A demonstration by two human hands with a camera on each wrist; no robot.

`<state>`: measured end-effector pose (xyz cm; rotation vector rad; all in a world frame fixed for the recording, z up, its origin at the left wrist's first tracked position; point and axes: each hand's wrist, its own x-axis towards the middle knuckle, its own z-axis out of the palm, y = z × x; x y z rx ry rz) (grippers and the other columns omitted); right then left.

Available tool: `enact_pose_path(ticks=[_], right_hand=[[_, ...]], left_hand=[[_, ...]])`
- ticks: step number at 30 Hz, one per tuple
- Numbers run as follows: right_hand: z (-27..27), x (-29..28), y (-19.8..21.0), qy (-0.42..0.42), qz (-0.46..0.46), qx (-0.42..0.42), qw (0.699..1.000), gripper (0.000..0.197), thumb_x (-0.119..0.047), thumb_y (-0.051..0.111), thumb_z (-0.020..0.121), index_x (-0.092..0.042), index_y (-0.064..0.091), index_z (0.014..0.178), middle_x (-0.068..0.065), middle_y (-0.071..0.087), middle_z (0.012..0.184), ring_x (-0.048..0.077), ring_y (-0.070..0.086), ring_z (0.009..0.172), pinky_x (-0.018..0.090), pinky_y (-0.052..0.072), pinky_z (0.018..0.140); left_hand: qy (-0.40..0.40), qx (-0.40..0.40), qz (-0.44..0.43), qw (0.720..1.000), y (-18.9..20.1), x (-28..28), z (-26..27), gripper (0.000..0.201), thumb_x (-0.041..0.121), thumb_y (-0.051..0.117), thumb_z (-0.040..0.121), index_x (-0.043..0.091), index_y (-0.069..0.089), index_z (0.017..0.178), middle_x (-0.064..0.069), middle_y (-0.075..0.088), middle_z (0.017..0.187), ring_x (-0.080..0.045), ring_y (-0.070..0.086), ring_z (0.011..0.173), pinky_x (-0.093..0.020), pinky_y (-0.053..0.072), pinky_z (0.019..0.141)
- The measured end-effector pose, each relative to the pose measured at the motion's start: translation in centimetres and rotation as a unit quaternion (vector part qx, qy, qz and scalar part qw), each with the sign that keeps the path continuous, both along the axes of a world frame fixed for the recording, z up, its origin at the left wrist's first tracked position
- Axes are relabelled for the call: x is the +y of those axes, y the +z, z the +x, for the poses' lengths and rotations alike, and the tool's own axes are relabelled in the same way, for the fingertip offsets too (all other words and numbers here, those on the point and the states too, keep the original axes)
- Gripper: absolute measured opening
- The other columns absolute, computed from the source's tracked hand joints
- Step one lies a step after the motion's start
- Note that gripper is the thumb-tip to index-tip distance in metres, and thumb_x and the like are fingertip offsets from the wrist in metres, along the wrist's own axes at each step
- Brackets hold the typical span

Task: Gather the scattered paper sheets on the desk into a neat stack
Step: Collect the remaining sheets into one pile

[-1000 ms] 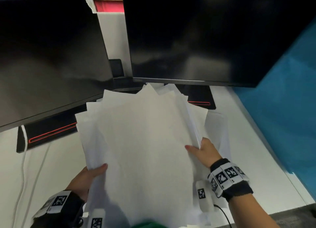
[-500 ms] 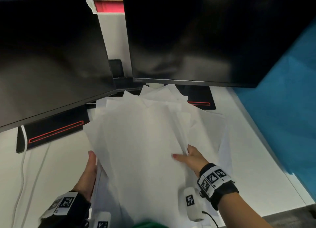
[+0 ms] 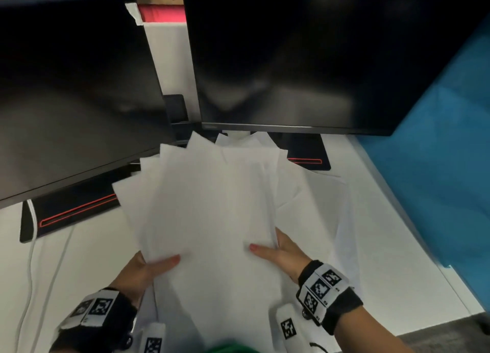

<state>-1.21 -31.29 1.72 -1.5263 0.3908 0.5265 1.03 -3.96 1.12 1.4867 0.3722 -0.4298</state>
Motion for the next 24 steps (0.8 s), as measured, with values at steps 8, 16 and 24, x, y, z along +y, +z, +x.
enact_pose_path(ticks=[8,16,24], right_hand=[[-0.1,-0.1,-1.0,-0.059,0.035,0.0,0.998,0.072,-0.039,0.087,0.051,-0.015,0.06,0.113,0.005,0.071,0.106,0.02,0.067,0.1,0.035,0.052,0.092],[2.1,-0.9,-1.1,-0.148,-0.044,0.003,0.988,0.034,-0.03,0.063,0.084,-0.017,0.056,0.114,0.005,0.066,0.101,0.018,0.063,0.082,0.033,0.052,0.08],[8.9,-6.7,-3.9,-0.257,-0.287,0.062,0.921,0.037,-0.027,0.061,0.081,-0.008,0.057,0.113,0.017,0.063,0.099,0.033,0.062,0.09,0.036,0.052,0.08]], left_hand=[[-0.026,0.079,0.013,0.996,-0.9,0.3,-0.2,0.035,0.001,0.082,0.052,0.002,0.075,0.087,-0.012,0.075,0.084,-0.031,0.069,0.083,-0.043,0.051,0.091],[0.07,0.037,0.063,0.995,-2.7,0.4,-1.2,0.013,0.002,0.071,0.074,0.006,0.062,0.082,-0.008,0.069,0.067,-0.031,0.058,0.076,-0.038,0.054,0.068],[0.118,0.057,0.087,0.988,-2.7,2.8,-1.8,0.006,-0.002,0.062,0.082,-0.003,0.061,0.088,-0.009,0.066,0.06,-0.027,0.054,0.07,-0.027,0.048,0.056]])
